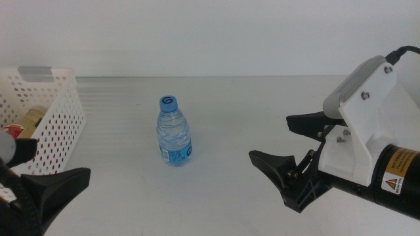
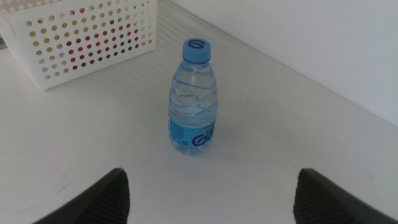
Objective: Use arms to grab the bottles and put them into the dustbin to the left of the table.
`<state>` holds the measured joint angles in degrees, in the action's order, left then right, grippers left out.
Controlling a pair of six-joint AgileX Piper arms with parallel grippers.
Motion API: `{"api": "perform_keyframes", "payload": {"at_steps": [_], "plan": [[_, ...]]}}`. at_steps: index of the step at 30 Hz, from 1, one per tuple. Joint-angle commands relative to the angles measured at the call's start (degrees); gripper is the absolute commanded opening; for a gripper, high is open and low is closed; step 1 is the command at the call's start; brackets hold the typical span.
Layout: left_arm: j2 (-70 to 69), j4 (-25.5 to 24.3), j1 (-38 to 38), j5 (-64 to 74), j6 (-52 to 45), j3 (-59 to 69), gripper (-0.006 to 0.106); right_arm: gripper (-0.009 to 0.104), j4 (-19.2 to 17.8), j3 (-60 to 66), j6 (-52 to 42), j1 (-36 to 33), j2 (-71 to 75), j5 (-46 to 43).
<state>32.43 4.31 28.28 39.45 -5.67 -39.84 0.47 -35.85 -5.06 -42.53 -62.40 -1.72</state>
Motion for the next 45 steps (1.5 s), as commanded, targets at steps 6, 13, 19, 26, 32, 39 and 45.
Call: {"api": "perform_keyframes", "payload": {"at_steps": [6, 13, 19, 26, 32, 39, 45], "plan": [[0.16, -0.25, 0.14, -12.21, 0.91, -1.37, 0.09, 0.079, -0.15, -1.25, -0.31, -0.19, 1.14, -4.43], [4.92, 0.11, 0.14, -23.94, 1.0, -1.37, 0.09, 0.079, -0.15, -1.25, -0.31, -0.19, 1.14, -4.43], [14.24, 0.52, 0.2, -35.22, 1.0, -1.37, 0.09, 0.079, -0.15, -1.25, -0.31, -0.19, 1.14, -4.43], [20.39, 1.09, 0.2, -42.5, 1.06, 2.13, 0.09, 0.079, -0.15, -1.25, -0.31, -0.19, 1.14, -4.43], [21.99, 0.04, 0.2, -61.59, 1.01, 15.29, 0.09, 0.079, -0.15, -1.25, -0.31, -0.19, 1.14, -4.43], [32.08, 0.49, 0.2, -71.47, 7.13, 21.8, 0.09, 0.079, -0.15, -1.25, -0.31, -0.19, 1.14, -4.43], [42.79, -2.35, 0.14, -87.47, 8.65, 23.32, 0.09, 0.079, -0.15, -1.25, -0.31, -0.19, 1.14, -4.43]]}}
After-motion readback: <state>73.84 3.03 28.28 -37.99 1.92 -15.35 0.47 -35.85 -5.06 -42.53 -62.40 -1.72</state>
